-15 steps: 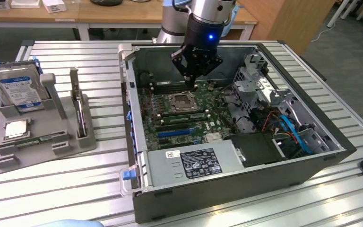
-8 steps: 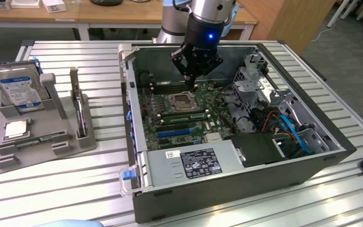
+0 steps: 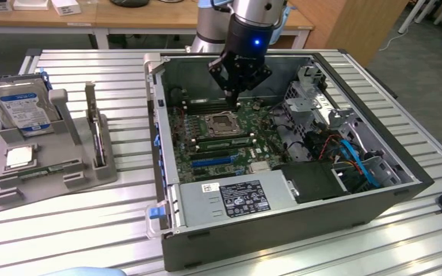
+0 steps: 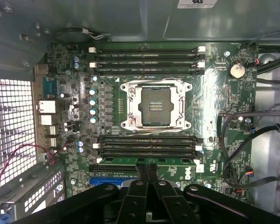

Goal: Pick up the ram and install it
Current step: 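Press down the ram until it locks into place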

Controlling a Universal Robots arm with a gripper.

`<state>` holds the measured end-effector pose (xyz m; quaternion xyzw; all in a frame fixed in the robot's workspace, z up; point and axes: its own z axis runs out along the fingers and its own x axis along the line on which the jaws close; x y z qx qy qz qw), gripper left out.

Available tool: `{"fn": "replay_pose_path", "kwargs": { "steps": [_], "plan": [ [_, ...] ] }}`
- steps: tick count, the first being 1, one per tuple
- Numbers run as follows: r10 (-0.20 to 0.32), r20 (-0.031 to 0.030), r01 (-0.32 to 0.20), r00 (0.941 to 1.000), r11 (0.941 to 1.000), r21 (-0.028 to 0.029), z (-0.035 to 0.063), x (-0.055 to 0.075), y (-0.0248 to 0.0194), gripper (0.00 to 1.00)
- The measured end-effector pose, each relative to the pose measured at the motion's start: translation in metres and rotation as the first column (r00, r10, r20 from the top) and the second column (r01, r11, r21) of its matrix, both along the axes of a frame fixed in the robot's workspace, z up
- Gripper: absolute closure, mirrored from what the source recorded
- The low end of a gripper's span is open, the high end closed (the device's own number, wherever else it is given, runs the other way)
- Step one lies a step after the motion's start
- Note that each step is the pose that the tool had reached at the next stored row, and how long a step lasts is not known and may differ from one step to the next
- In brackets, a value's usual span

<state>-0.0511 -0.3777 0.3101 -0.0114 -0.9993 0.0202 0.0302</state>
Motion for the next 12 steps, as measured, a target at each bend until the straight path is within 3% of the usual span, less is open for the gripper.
{"fn": "replay_pose_path", "kwargs": {
  "steps": [8,9,12],
  "plan": [
    [-0.003,0.0001,0.003,1.0,1.0,0.0002,0.0046,0.0,0.0,0.9],
    [-0.017,0.0001,0.017,0.9999,0.9999,0.0001,0.0137,0.0,0.0,0.9],
    [-0.017,0.0,0.017,0.9999,0.9999,0.0,0.0137,0.0,0.0,0.9]
  ]
}}
